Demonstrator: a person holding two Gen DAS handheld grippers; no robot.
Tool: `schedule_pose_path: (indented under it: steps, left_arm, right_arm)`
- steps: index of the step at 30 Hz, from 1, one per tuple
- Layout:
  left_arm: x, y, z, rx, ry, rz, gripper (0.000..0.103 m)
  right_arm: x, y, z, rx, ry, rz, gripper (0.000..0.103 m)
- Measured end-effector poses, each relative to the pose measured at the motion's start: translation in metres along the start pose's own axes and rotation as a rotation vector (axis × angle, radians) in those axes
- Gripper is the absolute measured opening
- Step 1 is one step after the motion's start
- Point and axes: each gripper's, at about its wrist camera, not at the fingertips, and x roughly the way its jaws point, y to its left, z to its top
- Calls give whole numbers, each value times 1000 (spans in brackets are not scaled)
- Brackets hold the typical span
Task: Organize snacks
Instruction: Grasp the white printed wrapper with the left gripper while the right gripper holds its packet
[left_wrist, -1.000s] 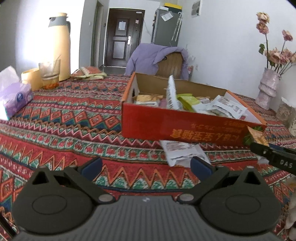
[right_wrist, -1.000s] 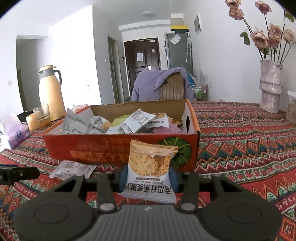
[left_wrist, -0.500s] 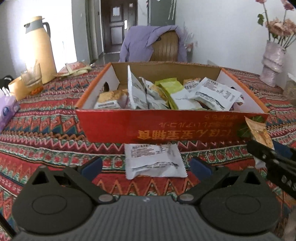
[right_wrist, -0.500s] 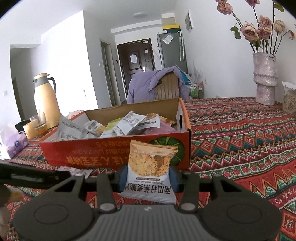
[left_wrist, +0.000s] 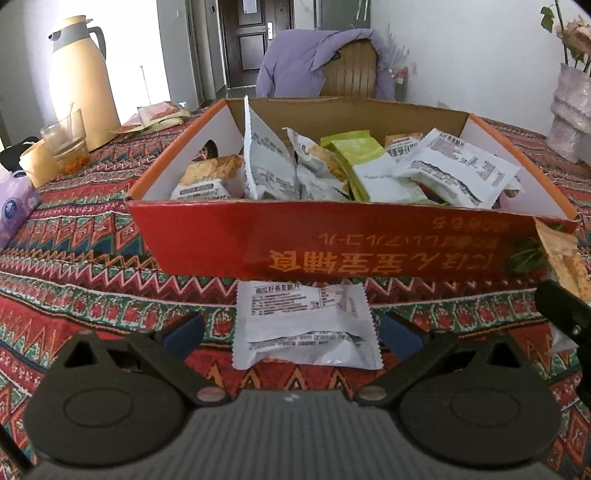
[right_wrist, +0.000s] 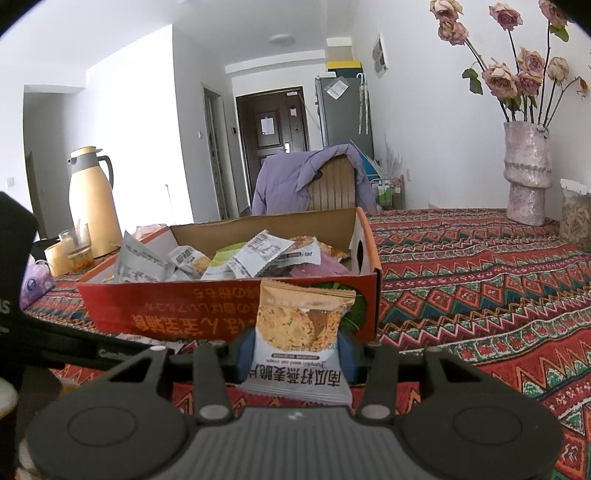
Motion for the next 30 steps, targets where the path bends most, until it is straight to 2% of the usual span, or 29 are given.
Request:
schedule_pose_path:
  steps: [11,14,16,18,21,25,26,30]
  left_arm:
    - [7,6,-3,-30,6,-24,102]
    - [5,7,-3,-24,-1,-33,93]
    - [1,6,-4,-20,-12,-41,79]
    - [-4,6,-6,-13,-19,-57,77]
    - [-10,5,-12,1,-40,-74,67]
    - [-17,8,-15,1,-49,-103,61]
    - [-20,8,-17,3,-59,-105,56]
    - [-36,12,-22,-1,-110,-141,49]
  right_arm:
    - [0,1,0,-11,-5,3,45]
    - [0,1,0,-11,-4,4,45]
    - [0,1,0,-11,-3,4,45]
    - [0,1,0,-12,-3,4,45]
    - [0,1,0,-11,-2,5,45]
    - [0,1,0,-12,-3,5,45]
    - [0,2,-1,-12,-4,5,45]
    - [0,3,-1,-16,-7,5,45]
